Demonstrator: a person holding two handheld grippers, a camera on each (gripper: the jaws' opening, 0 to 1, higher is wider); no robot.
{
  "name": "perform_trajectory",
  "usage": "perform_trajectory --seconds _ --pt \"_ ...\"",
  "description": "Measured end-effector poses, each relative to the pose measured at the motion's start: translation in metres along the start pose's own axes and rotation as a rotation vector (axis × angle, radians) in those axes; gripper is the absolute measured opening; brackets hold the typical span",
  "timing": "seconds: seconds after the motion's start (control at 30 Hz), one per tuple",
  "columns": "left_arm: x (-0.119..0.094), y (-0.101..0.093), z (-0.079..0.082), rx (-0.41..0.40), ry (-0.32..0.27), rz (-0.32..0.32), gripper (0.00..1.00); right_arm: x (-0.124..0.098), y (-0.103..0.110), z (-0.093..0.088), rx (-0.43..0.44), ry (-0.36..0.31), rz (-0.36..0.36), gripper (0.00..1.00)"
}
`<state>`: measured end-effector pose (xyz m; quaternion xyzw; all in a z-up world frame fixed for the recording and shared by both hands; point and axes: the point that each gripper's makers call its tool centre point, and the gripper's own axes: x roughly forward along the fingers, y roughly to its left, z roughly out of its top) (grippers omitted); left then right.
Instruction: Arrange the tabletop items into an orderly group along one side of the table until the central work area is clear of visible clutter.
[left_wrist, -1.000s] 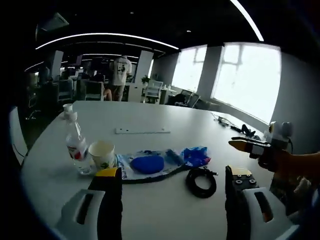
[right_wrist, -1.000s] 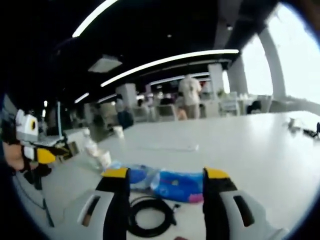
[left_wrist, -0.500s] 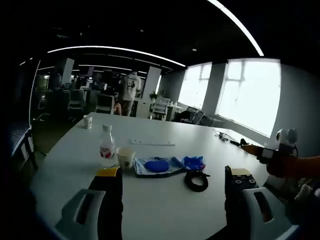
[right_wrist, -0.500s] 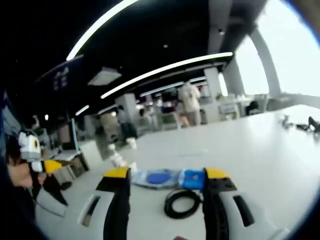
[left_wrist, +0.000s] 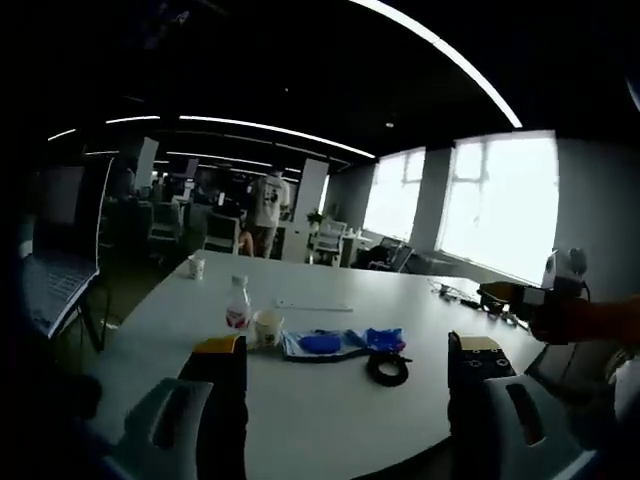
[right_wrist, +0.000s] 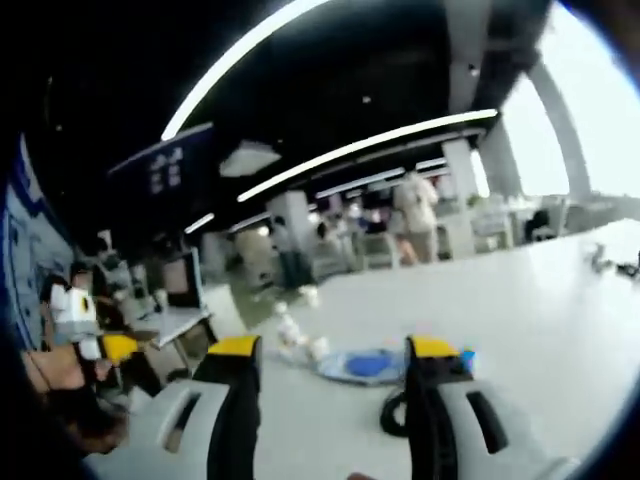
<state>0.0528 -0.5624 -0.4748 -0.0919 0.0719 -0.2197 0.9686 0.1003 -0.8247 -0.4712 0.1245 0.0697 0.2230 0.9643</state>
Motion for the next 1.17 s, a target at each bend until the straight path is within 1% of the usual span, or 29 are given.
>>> perform_trajectory --seconds 0.03,0.07,0.1,0.13,0.17,0.2,0.23,0.27,0.3,0.33,0.37,0.4,0.43,0.47,0.5,0.53,0.57,0.6,0.63,0.7,0.73,0.77,0.83,0.87,1.0,1.07,1.1,1.13,1.17 --pt "0.001 0.001 -0.004 -0.008 -0.004 0.03 0.82 0.01 0.008 0.002 -0.011 0.004 0.061 0.55" --pt "0.002 0.001 -0.007 -0.012 -0.003 0.047 0.83 0.014 0.017 0.005 -0.03 0.006 0.124 0.55" --pt "0.005 0.0 -0.009 -0.013 -0.007 0.065 0.83 0.018 0.027 0.008 -0.075 0.018 0.214 0.55" --pt "0.01 -0.003 -0.011 -0.003 -0.027 0.092 0.83 0.018 0.029 0.009 -0.101 0.023 0.242 0.55" --pt "0.014 -0.007 -0.011 0.01 -0.043 0.105 0.84 0.018 0.029 0.011 -0.189 0.042 0.308 0.55" --pt "0.021 -0.014 -0.012 0.044 -0.063 0.117 0.85 0.017 0.025 0.012 -0.249 0.057 0.343 0.55" --pt "0.025 -0.018 -0.014 0.063 -0.073 0.135 0.86 0.014 0.014 0.012 -0.343 0.079 0.381 0.57" --pt "0.032 -0.021 -0.021 0.072 -0.054 0.169 0.89 0.012 0.003 0.01 -0.394 0.102 0.388 0.59" --pt "0.033 -0.021 -0.026 0.069 -0.028 0.18 0.93 0.009 -0.013 0.006 -0.419 0.138 0.377 0.62" --pt "0.037 -0.024 -0.036 0.065 0.031 0.196 0.96 0.006 -0.028 0.002 -0.401 0.177 0.356 0.65" --pt "0.04 -0.028 -0.044 0.086 0.084 0.206 0.99 0.002 -0.048 -0.003 -0.331 0.221 0.321 0.68" --pt "0.042 -0.031 -0.045 0.125 0.096 0.207 0.98 -0.001 -0.068 -0.011 -0.238 0.254 0.278 0.69" --pt "0.043 -0.032 -0.045 0.125 0.093 0.208 0.99 -0.003 -0.078 -0.017 -0.189 0.27 0.247 0.71" --pt "0.043 -0.032 -0.047 0.113 0.107 0.207 0.99 -0.006 -0.092 -0.03 -0.163 0.298 0.216 0.73" --pt "0.042 -0.035 -0.051 0.095 0.139 0.195 0.99 -0.009 -0.099 -0.041 -0.173 0.325 0.201 0.75" --pt "0.04 -0.034 -0.047 0.096 0.129 0.196 0.99 -0.012 -0.103 -0.049 -0.193 0.348 0.187 0.76" --pt "0.038 -0.036 -0.045 0.089 0.125 0.193 0.99 -0.014 -0.104 -0.055 -0.21 0.343 0.177 0.77" --pt "0.037 -0.037 -0.043 0.081 0.118 0.184 0.99 -0.015 -0.102 -0.054 -0.205 0.313 0.173 0.77" --pt "0.036 -0.038 -0.041 0.073 0.112 0.174 0.99 -0.015 -0.1 -0.051 -0.175 0.261 0.149 0.77" --pt "0.036 -0.038 -0.041 0.07 0.124 0.166 0.99 -0.017 -0.098 -0.051 -0.098 0.246 0.106 0.78" --pt "0.036 -0.038 -0.043 0.074 0.145 0.155 0.99 -0.017 -0.096 -0.048 -0.083 0.23 0.1 0.78" --pt "0.037 -0.038 -0.043 0.079 0.154 0.148 0.99 -0.018 -0.093 -0.047 -0.085 0.217 0.102 0.78" --pt "0.038 -0.036 -0.041 0.09 0.16 0.129 0.99 -0.02 -0.086 -0.05 -0.117 0.22 0.116 0.79" --pt "0.038 -0.033 -0.041 0.09 0.16 0.122 0.99 -0.02 -0.084 -0.054 -0.125 0.234 0.119 0.79" --pt "0.04 -0.019 -0.042 0.08 0.165 0.093 0.99 -0.024 -0.078 -0.061 -0.095 0.246 0.112 0.8" --pt "0.045 -0.006 -0.045 0.088 0.18 0.063 0.99 -0.026 -0.082 -0.067 -0.128 0.27 0.063 0.79" --pt "0.049 0.005 -0.052 0.103 0.231 0.045 0.99 -0.027 -0.095 -0.07 -0.175 0.303 -0.025 0.79" --pt "0.053 0.014 -0.054 0.123 0.256 0.039 0.99 -0.027 -0.1 -0.071 -0.181 0.308 -0.068 0.79" --pt "0.058 0.023 -0.056 0.144 0.278 0.027 0.99 -0.023 -0.101 -0.071 -0.164 0.296 -0.099 0.79"
